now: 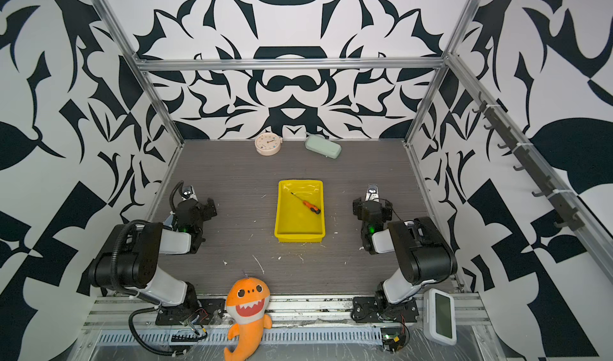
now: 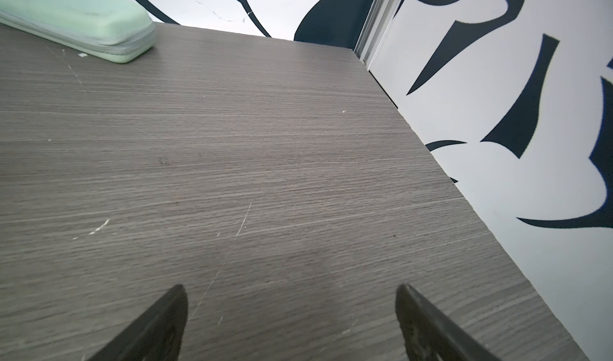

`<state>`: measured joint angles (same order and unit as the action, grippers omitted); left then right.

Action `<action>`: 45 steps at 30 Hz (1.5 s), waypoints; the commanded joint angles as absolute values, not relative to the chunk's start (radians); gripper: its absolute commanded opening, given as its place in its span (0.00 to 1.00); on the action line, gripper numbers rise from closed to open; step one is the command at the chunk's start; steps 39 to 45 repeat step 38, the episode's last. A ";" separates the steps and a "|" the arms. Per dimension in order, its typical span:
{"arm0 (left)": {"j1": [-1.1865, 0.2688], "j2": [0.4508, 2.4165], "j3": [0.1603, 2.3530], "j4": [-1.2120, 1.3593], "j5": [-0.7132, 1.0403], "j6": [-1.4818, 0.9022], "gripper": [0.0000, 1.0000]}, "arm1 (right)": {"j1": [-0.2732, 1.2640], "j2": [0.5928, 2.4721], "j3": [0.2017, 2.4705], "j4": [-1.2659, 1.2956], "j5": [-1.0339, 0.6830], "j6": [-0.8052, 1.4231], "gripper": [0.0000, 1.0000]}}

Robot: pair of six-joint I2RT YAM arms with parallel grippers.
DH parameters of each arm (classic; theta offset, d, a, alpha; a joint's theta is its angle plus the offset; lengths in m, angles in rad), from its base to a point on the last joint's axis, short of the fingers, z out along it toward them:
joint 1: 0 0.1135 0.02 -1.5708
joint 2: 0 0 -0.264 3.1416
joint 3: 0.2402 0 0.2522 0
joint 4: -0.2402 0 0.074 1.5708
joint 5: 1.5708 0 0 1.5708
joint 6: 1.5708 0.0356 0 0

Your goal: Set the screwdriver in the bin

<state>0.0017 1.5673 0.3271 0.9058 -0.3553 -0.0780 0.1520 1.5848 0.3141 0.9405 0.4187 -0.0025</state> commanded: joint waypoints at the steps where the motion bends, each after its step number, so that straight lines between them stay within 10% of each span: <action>1: 0.002 1.540 0.339 0.956 -0.253 -0.076 0.99 | 0.154 1.569 0.336 0.975 0.414 0.005 1.00; 45: 0.003 1.552 0.358 0.943 -0.239 -0.064 0.99 | 0.111 1.557 0.348 0.932 0.210 -0.017 1.00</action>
